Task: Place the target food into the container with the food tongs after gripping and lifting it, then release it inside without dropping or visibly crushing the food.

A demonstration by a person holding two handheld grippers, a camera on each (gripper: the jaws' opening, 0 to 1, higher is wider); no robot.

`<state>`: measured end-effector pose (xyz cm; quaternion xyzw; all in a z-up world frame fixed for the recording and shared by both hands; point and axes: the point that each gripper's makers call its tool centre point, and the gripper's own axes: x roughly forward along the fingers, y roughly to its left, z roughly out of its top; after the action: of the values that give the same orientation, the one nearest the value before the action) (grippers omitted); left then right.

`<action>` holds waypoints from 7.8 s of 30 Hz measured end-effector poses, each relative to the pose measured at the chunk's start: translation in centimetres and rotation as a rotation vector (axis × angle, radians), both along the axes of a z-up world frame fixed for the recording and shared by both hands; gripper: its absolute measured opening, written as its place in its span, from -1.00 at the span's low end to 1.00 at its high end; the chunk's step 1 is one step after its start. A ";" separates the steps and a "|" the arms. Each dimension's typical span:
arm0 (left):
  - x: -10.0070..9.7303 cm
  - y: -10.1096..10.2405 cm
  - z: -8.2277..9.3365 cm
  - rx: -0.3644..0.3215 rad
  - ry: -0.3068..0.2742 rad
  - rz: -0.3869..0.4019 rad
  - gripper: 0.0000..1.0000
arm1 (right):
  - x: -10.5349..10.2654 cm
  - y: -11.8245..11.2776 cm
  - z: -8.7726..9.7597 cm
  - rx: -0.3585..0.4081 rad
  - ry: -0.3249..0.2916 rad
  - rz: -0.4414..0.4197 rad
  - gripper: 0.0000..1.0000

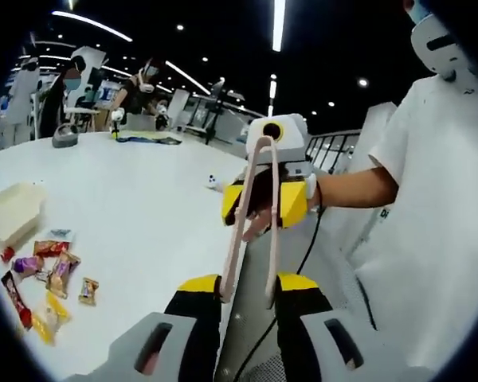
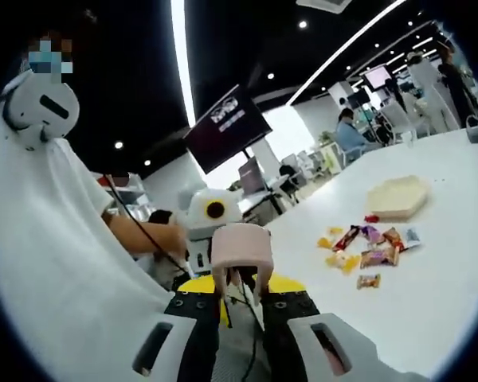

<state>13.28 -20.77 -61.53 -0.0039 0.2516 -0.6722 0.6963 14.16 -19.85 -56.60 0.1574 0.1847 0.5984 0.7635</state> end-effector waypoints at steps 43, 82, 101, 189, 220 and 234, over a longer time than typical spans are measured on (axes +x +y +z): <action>1.0 0.1 0.5 -0.020 -0.044 0.019 -0.61 | 0.4 -2.9 0.1 -0.074 0.034 0.041 -0.64; -0.5 -1.5 -1.0 0.217 -0.188 -0.134 -0.60 | -1.9 -1.9 -3.7 -0.388 -0.054 0.239 -0.61; -0.5 -2.6 -1.4 0.221 -0.221 -0.121 -0.55 | -1.9 -2.3 -4.5 -0.442 -0.097 0.259 -0.59; -0.5 -1.7 1.4 0.033 -0.159 -0.121 -0.70 | -1.0 -3.8 -2.9 -0.274 0.069 0.125 -0.51; 0.4 -3.7 4.4 -0.240 0.046 0.025 -0.70 | 1.0 -0.3 1.8 0.187 0.222 -0.089 -0.57; 1.9 -2.0 6.0 -0.313 0.150 0.109 -0.47 | 2.1 -1.3 3.9 0.306 0.139 -0.168 -0.54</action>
<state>15.21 -22.75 -55.50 -0.1759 0.1947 -0.6621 0.7020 16.26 -21.19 -52.68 0.3273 0.1300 0.5414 0.7635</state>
